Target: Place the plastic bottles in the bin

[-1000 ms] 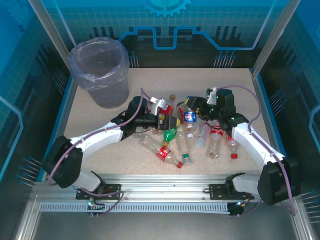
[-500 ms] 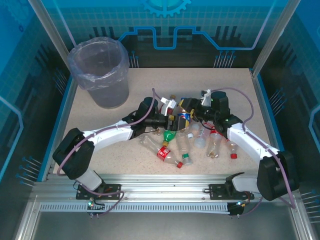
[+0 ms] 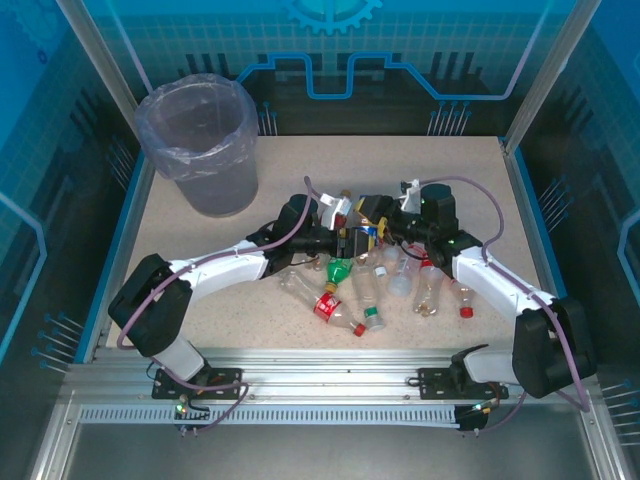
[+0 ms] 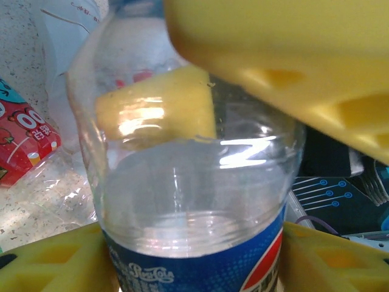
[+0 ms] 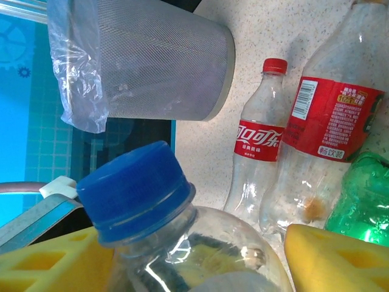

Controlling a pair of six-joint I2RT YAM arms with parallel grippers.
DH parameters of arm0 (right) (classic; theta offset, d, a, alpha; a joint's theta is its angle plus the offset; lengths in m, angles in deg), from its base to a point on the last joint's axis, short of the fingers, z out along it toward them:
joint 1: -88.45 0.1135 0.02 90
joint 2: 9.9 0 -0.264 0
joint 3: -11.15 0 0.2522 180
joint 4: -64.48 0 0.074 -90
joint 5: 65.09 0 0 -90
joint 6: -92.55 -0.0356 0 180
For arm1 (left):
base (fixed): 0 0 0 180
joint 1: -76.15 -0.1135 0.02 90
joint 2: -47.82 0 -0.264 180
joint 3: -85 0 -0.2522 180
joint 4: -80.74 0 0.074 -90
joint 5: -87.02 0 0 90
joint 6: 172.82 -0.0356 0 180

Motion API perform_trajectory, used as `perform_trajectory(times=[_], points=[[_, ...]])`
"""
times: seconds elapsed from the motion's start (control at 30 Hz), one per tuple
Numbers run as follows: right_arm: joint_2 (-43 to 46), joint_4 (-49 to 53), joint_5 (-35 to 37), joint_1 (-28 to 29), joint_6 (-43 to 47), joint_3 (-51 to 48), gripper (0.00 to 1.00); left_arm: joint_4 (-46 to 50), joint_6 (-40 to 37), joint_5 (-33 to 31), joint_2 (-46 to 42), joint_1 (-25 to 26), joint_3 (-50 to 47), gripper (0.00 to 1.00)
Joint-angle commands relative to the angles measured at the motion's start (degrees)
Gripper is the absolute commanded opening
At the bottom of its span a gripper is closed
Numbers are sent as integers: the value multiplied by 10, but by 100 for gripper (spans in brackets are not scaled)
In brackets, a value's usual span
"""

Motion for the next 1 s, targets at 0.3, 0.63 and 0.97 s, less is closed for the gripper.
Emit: perform_trajectory(times=[0.3, 0.63, 0.97], points=[[98, 169, -28, -128, 110, 43, 100, 113, -61, -7, -69, -52, 52, 58], [150, 314, 10, -150, 213, 25, 100, 322, -142, -33, -122, -247, 271, 40], [194, 385, 32, -145, 259, -3, 100, 449, -153, -145, 10, -453, 516, 18]])
